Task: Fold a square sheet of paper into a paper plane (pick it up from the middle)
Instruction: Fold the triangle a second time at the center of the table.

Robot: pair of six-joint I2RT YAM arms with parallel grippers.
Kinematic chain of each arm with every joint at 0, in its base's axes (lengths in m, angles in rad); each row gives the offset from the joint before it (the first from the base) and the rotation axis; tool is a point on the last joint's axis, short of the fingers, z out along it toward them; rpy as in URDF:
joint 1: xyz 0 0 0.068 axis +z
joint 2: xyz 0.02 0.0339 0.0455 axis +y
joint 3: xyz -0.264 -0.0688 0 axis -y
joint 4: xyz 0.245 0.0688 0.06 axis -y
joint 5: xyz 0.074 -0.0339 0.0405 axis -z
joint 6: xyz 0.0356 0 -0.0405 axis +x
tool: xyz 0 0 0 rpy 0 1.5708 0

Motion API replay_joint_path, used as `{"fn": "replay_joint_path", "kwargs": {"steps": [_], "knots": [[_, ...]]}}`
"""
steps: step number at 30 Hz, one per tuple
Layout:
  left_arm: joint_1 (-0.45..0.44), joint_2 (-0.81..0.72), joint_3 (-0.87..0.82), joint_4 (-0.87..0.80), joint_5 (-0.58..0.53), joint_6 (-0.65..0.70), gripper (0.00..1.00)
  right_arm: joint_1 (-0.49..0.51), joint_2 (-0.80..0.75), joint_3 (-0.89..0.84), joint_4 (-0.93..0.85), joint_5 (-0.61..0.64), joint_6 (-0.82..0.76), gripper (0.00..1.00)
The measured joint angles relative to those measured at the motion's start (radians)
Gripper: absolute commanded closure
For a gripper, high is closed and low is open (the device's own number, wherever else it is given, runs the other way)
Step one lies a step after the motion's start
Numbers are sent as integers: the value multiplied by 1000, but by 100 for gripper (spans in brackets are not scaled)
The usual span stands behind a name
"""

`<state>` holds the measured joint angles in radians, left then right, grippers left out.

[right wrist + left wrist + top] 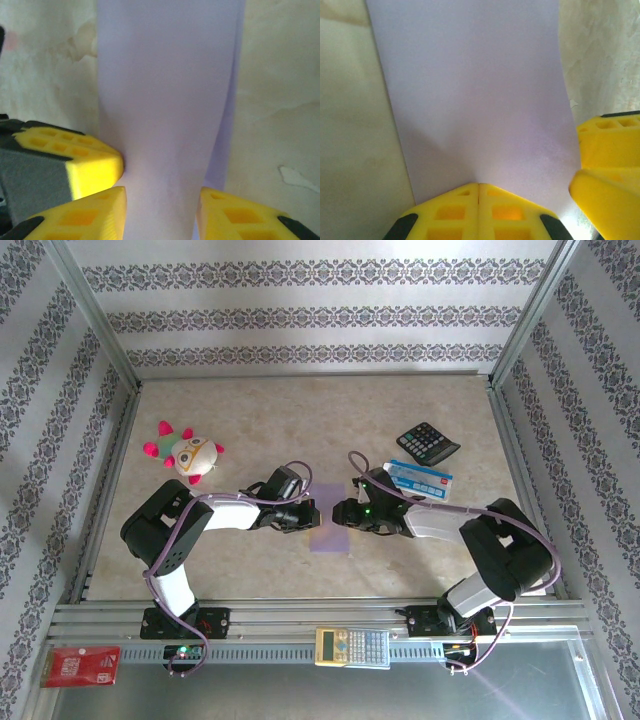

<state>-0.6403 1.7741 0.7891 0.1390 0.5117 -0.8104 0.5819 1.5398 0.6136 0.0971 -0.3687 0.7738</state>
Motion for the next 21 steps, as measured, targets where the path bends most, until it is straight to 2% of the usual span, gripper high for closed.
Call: {"fn": "replay_joint_path", "kwargs": {"steps": [10,15,21], "knots": [[0,0,2,-3,0,4,97,-32,46,15,9,-14,106,85],[0,3,15,-25,0,14,95,-37,54,17,9,-19,146,92],[0,5,39,-69,-1,26,83,-37,54,22,-3,-24,187,96]]}}
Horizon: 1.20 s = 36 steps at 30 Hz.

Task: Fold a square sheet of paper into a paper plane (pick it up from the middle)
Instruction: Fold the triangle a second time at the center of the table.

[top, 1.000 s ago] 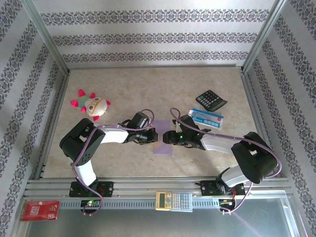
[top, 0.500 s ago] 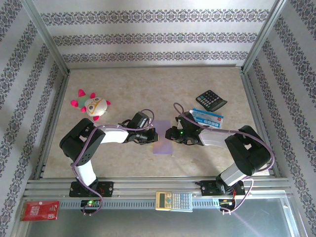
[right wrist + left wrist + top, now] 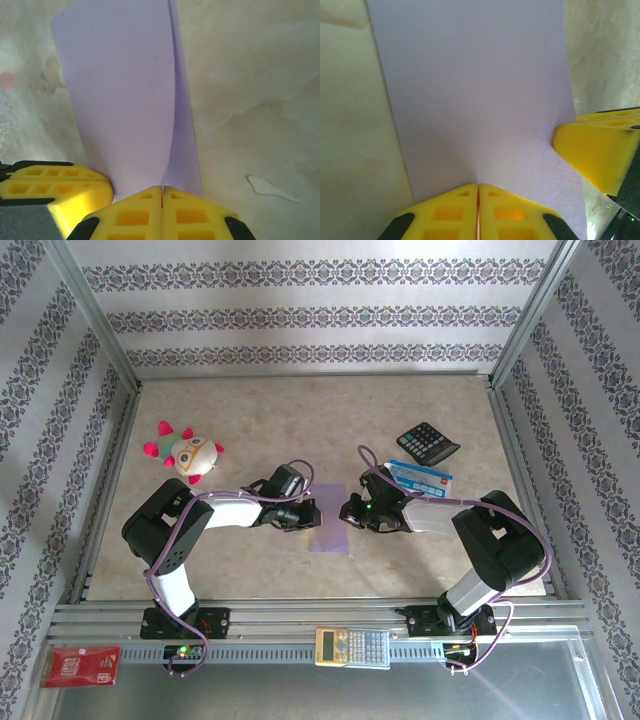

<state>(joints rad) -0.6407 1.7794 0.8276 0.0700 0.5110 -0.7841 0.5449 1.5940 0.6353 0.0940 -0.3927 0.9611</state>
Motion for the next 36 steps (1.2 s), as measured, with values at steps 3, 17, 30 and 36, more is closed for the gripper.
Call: {"fn": "replay_joint_path", "kwargs": {"steps": [3,17,30,36], "knots": [[-1,-14,0,-2,-1,11,74,0,0,0,-8,-7,26,98],[-294,-384,-168,27,-343,295,47,0,-15,14,-45,-52,152,99],[-439,-259,-132,43,-597,572,44,-6,-10,23,-52,-69,159,100],[-439,-196,-93,47,-626,610,62,-6,-7,23,-52,-69,159,100]]}}
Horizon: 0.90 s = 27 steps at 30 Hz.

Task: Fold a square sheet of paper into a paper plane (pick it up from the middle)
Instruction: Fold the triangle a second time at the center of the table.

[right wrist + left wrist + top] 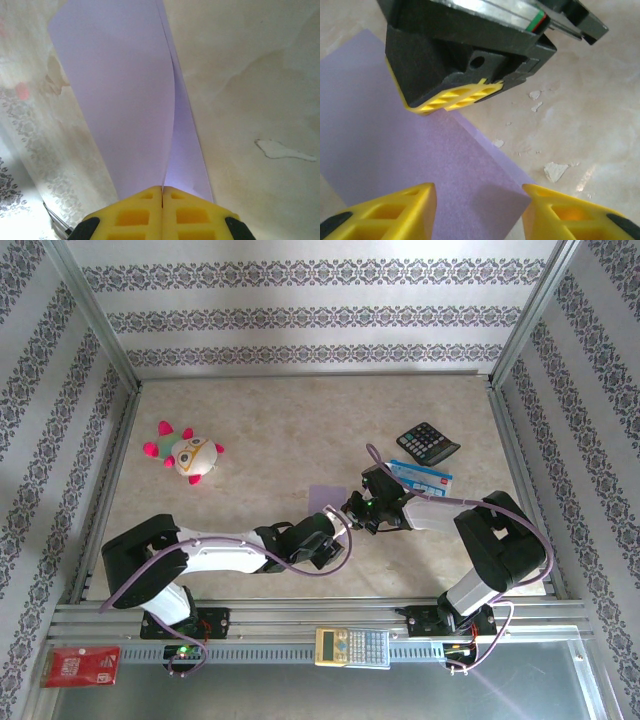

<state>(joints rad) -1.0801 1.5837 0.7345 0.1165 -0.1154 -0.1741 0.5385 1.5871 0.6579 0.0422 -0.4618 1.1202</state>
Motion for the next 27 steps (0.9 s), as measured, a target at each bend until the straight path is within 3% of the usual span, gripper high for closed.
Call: {"fn": "replay_joint_path", "kwargs": {"steps": [5,11,15,20,27], "knots": [[0,16,13,4,-14,16,86,0,3,0,0,0,0,100],[0,16,14,3,-17,16,100,0,5,0,1,0,0,100],[7,16,25,3,14,10,100,-10,5,0,0,-11,0,90],[30,16,29,3,139,-23,100,-49,-42,-22,-13,-18,-30,75],[75,11,3,55,331,-108,100,-118,-183,-38,-45,-27,-132,74]]}}
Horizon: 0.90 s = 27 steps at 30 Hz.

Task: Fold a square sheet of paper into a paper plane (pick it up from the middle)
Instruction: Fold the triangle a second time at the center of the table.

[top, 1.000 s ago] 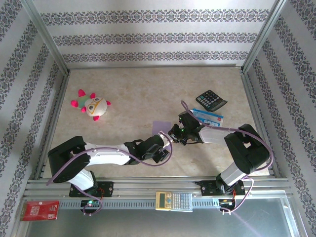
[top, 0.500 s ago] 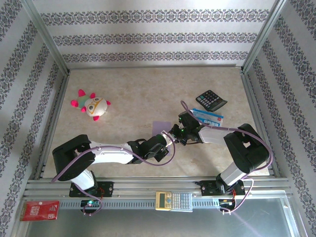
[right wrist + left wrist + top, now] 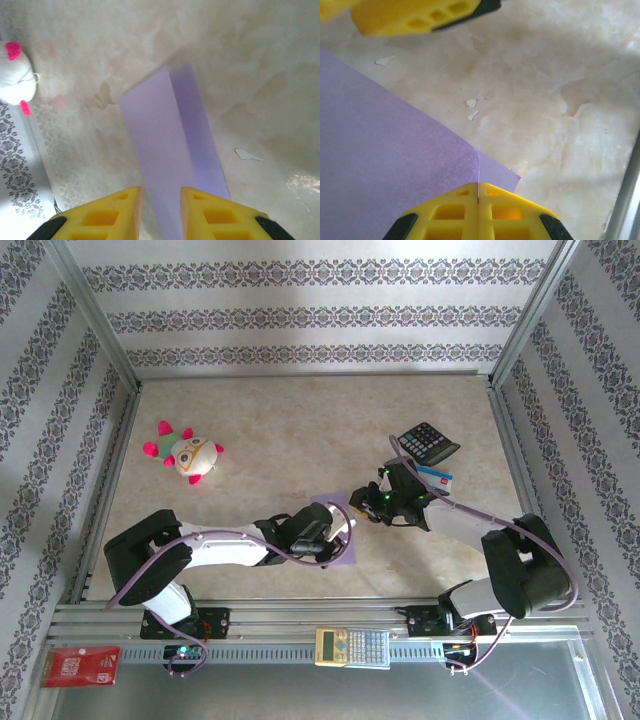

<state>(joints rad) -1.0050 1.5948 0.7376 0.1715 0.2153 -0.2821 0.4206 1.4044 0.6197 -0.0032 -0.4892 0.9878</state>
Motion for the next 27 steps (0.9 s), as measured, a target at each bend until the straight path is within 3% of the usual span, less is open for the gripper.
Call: {"fn": "replay_joint_path", "kwargs": {"steps": [4,15,27], "knots": [[33,-3,-41,51,69,-52,100,1,32,13,6,-31,-30,79],[72,-3,-85,108,135,-124,100,14,306,143,40,-92,-99,88],[147,-3,-93,132,192,-172,100,13,343,144,29,-96,-182,91]]}}
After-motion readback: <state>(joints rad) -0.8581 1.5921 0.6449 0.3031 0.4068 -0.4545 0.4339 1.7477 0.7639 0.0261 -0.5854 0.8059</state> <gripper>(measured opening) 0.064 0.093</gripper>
